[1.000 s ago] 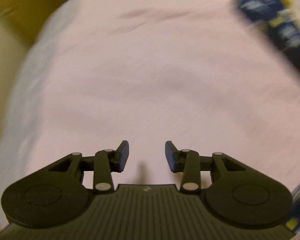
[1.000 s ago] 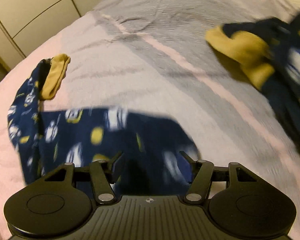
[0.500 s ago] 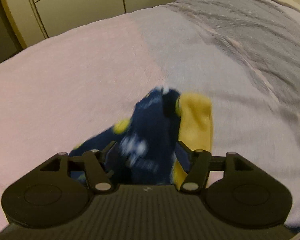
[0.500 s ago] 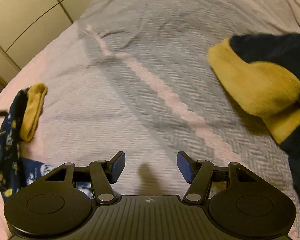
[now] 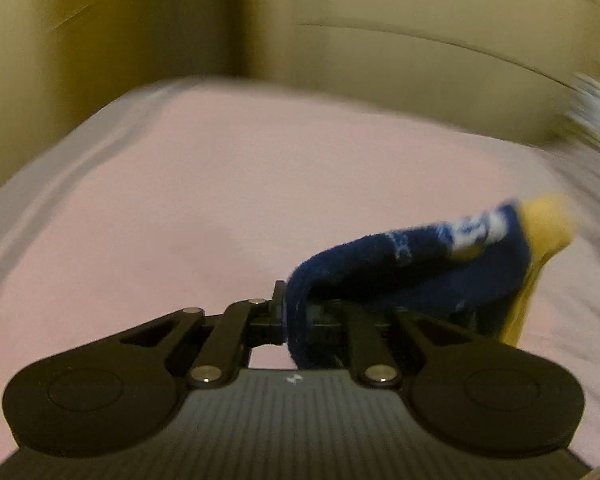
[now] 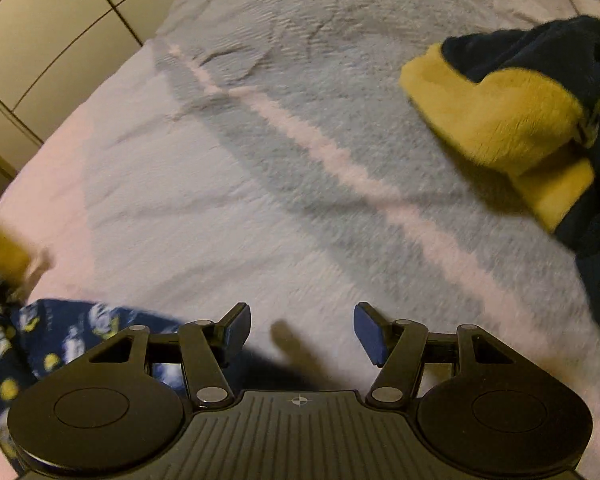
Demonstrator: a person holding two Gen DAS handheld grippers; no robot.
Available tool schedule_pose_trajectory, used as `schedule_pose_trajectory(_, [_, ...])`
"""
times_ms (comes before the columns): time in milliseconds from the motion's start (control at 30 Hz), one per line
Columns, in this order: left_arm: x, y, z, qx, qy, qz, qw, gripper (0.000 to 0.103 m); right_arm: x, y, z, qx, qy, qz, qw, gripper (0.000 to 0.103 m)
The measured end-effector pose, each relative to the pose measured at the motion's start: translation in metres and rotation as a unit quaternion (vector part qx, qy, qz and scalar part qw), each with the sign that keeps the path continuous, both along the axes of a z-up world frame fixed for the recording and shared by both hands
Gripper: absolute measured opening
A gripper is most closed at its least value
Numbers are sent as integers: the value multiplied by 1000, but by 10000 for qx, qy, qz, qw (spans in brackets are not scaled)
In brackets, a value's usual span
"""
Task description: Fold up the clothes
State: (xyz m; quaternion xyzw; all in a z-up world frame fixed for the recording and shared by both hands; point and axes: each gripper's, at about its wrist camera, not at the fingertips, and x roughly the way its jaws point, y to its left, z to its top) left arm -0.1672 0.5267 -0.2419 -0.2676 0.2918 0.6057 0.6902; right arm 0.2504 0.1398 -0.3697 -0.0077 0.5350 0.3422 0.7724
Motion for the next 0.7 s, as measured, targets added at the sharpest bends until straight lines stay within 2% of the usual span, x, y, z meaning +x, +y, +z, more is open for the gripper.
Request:
schedule_pose_trajectory(67, [-97,-16,-17,-703,177,916,9932,21,-15,2,0,108,155,67,9998,61])
schedule_pose_trajectory(133, [-167,-44,-39,-1221,465,1555,9792,21,-32,6,2,214,288,171,9992,61])
schedule_pose_trajectory(200, [-216,-71,-57,-1503,725,1820,9690,22,-49,11,4,286,329,299,9986,61])
schedule_pose_trajectory(267, [-249,-87,-76,-1636,860,1853,9651,24,-65,16,7,273,276,454,9982,61])
schedule_pose_trajectory(400, [-274,-89,-96,-1382,774,1511,9757,24,-99,23,16,84,16,888,9960,61])
schedule_pose_trajectory(500, [-277,-88,-86,-911,615,1073,9881,25,-125,19,23,-143,-329,1163,9926,61])
schedule_pose_trajectory(567, [-270,-75,-75,-694,573,654,9938,35,-140,16,27,-285,-510,1255,9904,61])
schedule_pose_trajectory(667, [-253,-45,-67,-515,729,-4,9960,40,-160,18,32,-471,-653,1271,9886,61])
schedule_pose_trajectory(700, [-246,-33,-67,-479,829,-221,9952,49,-165,22,33,-537,-730,1291,9875,61])
